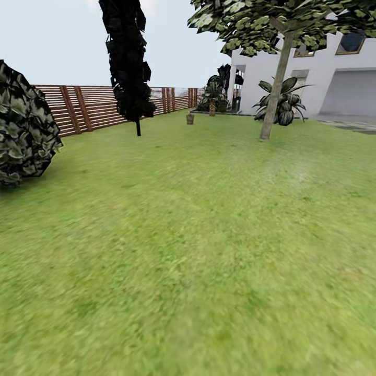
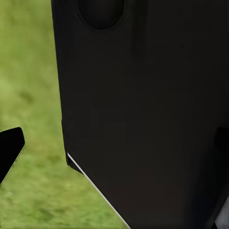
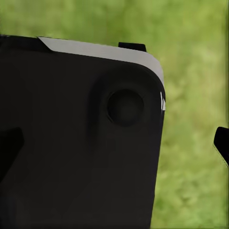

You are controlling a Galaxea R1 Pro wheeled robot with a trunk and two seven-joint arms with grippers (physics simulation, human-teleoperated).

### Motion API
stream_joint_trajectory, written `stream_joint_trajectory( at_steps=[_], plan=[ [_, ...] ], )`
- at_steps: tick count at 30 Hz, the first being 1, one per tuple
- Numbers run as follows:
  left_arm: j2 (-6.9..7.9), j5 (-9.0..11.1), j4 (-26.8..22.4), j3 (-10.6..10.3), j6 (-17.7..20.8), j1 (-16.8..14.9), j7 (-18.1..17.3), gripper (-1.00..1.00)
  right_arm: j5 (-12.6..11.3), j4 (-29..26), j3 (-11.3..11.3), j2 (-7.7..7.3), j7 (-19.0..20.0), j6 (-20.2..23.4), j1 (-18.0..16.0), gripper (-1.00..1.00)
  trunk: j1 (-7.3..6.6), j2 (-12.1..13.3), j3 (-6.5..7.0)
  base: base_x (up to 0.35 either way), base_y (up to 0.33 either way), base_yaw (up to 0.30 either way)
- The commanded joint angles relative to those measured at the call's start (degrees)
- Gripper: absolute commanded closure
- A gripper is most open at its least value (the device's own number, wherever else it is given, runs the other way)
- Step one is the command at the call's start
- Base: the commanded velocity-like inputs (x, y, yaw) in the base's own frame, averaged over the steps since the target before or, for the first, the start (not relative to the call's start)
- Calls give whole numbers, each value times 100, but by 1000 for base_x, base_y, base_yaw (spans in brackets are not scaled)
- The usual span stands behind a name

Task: Take the three Easter eggs out of the wicker basket on the lawn in the garden, then place them on the lawn next to a single tree (choose any tree) so that all three eggs are next to the same tree and none are left in the basket.

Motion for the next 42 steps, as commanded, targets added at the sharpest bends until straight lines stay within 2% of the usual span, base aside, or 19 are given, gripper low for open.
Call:
stream_joint_trajectory(
  at_steps=[1,42],
  plan=[
    [0,8,-11,5,-2,4,-5,-100,28,5,10,0,-3,-16,-3,-100,4,-2,-4,340,0,0],
    [0,9,-11,4,-2,4,-5,-100,28,5,10,8,-3,-16,-3,-100,4,-2,-4,339,0,0]
  ],
)
